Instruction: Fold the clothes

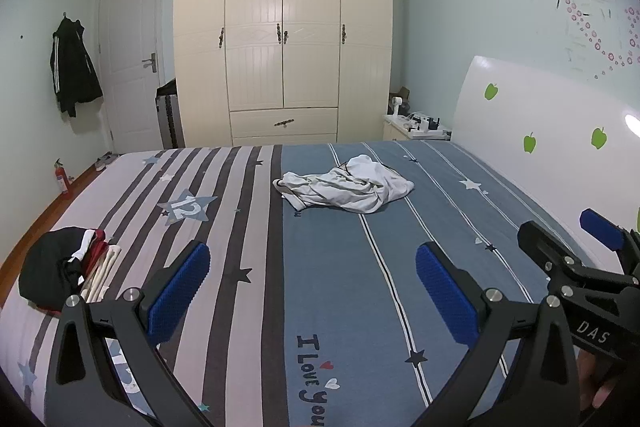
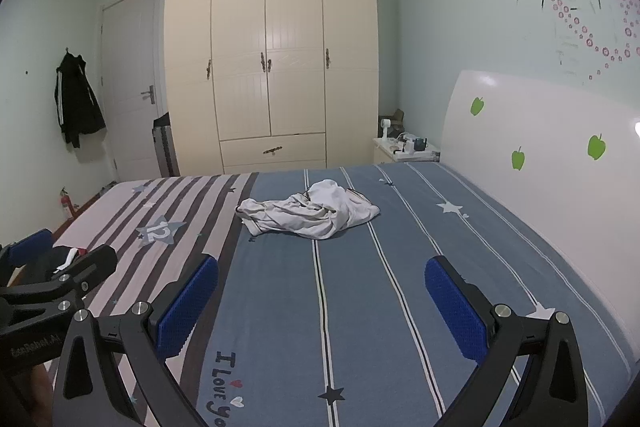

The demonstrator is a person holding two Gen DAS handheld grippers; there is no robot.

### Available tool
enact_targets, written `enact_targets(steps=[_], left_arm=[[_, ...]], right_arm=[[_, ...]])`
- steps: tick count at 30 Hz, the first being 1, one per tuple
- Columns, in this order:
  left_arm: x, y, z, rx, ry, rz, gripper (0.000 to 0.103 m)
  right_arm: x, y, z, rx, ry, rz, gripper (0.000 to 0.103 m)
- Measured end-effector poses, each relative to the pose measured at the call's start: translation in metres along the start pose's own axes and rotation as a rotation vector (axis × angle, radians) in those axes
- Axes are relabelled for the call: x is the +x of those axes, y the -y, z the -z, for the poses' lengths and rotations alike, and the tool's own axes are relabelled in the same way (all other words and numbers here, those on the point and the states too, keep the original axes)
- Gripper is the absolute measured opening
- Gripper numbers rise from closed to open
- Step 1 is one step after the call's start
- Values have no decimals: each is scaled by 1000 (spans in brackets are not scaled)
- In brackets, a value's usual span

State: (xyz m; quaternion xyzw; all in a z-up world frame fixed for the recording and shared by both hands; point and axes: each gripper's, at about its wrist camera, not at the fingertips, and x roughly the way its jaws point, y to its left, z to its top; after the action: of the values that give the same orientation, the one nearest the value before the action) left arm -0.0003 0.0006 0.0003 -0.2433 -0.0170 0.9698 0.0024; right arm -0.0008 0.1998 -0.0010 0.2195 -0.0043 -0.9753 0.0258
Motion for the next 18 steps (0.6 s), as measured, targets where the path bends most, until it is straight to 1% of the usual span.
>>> enact_targets(steps=[10, 13, 18], left_arm=[[-1, 9, 0, 7, 17, -4, 102], [-1, 2, 0, 0, 13, 4, 102], [-3, 3, -1, 5, 13, 2, 102]], right_arm=[[0, -1, 1, -7, 1, 7, 102], [1, -2, 2, -6, 0, 9, 102], [2, -2, 4, -5, -1, 9, 102]])
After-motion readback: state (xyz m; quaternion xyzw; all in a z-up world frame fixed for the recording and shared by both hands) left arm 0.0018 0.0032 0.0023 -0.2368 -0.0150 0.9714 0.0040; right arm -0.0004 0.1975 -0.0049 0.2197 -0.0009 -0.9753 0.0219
